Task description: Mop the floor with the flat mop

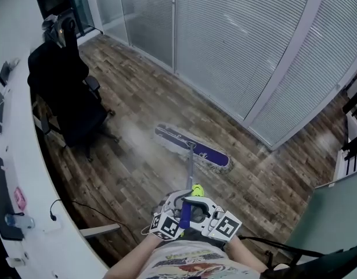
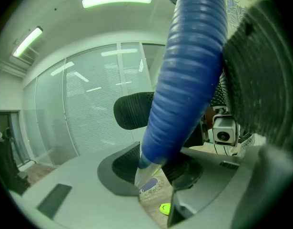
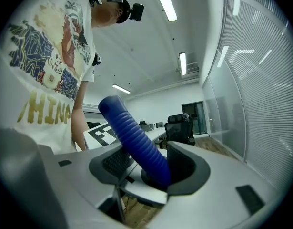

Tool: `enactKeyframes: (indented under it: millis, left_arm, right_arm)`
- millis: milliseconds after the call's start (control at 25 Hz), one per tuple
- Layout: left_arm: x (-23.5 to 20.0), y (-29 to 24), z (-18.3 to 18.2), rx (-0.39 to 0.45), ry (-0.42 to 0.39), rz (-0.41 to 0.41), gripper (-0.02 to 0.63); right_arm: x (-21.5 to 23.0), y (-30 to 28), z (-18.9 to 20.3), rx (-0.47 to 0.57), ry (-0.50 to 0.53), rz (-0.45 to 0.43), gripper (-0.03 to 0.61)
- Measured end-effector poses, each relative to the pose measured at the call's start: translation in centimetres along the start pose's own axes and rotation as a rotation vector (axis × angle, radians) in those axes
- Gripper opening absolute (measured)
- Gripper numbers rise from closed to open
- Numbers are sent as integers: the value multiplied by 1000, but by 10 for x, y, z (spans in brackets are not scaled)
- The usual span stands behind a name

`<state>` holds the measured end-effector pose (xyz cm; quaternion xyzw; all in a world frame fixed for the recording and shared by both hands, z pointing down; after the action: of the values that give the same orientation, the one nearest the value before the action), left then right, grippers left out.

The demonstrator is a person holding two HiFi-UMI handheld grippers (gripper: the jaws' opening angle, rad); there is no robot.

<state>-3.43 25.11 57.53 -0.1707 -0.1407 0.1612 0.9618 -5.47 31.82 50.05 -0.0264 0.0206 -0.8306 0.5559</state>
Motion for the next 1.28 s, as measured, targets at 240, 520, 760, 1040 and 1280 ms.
enactKeyframes:
  millis: [240, 520, 760, 1040, 1280]
  left_arm:
    - [-31, -37, -5, -10, -6, -33, 101]
    - [-100, -91, -16, -35, 2, -67, 98]
    - [-166, -157, -32, -63, -3, -93, 97]
    - [-235, -253, -50, -93, -29, -114, 97]
    - [-287, -319, -54, -102, -34, -138, 97]
  right_arm:
    - [47, 4, 4, -22, -9, -41, 234]
    - [132, -4, -2, -25, 15, -94, 235]
    - [227, -2, -9, 5, -8, -119, 235]
    - [345, 17, -5, 23, -39, -133, 235]
    - [427, 22, 2, 25, -74, -148, 235]
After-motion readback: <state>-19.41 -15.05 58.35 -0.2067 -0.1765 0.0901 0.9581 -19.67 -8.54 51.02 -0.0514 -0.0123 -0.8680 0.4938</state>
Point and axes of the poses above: the fingertips, and each gripper's own axes: y backward along the fingers, x to its right, z out of its underside, the point moved 1 cm from there along y, backward along the fingers, and after that the axes turned 4 degrees about -x, right-handed, at the moved point
